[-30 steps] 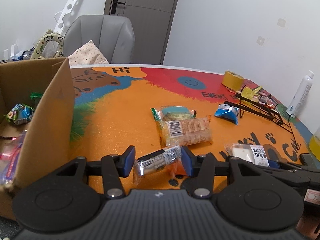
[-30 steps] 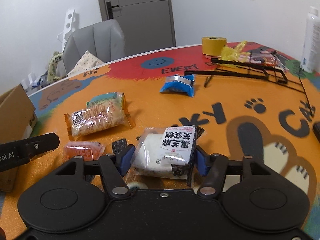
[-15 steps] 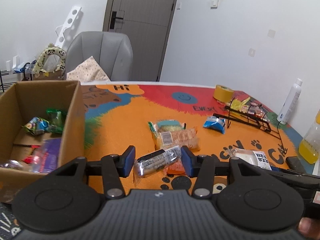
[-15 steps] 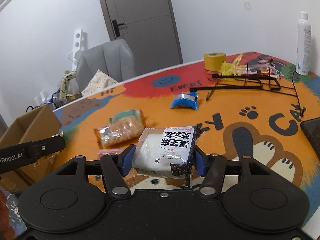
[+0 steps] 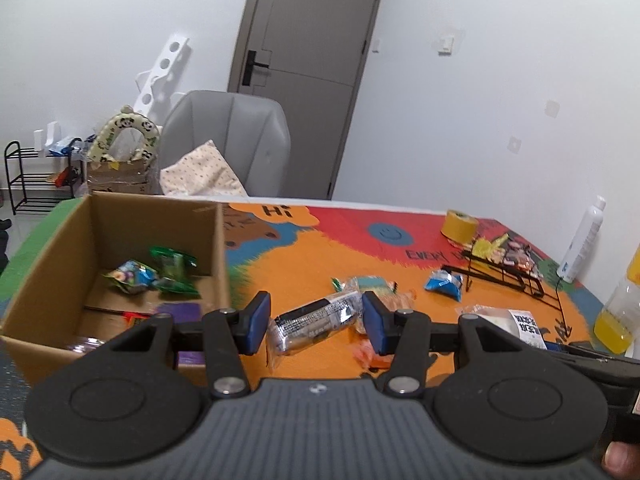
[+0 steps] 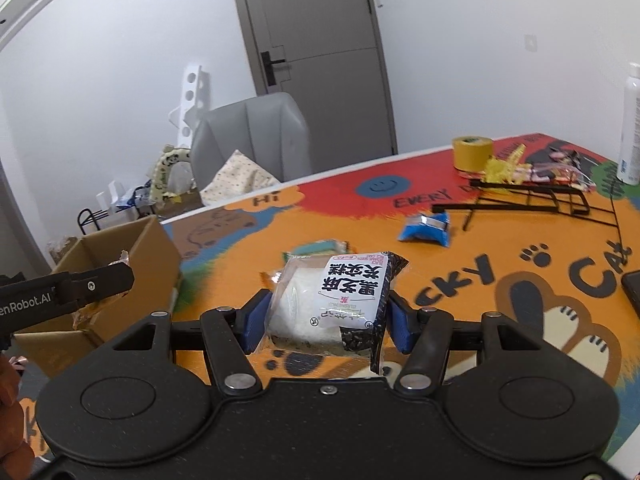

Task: Organize snacks
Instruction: 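Carry the clear bar and white rice cracker bag over the box with both tools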

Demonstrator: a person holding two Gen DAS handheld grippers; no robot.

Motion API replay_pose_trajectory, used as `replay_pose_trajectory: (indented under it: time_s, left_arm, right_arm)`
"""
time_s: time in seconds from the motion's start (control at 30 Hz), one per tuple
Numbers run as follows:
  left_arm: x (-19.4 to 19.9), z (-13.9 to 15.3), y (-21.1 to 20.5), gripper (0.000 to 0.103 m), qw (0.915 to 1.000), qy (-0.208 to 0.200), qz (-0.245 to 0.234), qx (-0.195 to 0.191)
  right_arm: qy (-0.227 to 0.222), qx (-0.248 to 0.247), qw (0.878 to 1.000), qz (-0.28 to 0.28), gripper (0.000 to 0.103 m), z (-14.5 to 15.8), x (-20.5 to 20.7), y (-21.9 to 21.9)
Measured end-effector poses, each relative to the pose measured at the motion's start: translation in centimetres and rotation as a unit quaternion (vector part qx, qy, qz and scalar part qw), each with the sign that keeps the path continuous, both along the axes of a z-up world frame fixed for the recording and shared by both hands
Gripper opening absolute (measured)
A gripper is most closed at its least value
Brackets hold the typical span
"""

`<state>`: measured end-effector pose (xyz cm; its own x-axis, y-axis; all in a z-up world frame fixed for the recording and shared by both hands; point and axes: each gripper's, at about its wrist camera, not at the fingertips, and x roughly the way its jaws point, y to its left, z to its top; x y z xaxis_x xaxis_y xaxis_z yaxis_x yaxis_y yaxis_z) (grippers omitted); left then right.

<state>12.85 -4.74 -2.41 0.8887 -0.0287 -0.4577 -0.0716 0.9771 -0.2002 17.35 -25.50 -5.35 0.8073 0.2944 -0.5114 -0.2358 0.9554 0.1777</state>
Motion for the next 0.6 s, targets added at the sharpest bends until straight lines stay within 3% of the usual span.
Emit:
replay_pose_trajectory:
  time_s: [0.6]
  left_arm:
    - [-3.5,1.6,8.1,0.049,0.998,-0.017,0.061,-0.008]
  right_arm:
    - [-0.022,-0.001,0.997,0.067,0.057,1.9,-0.9,8.4]
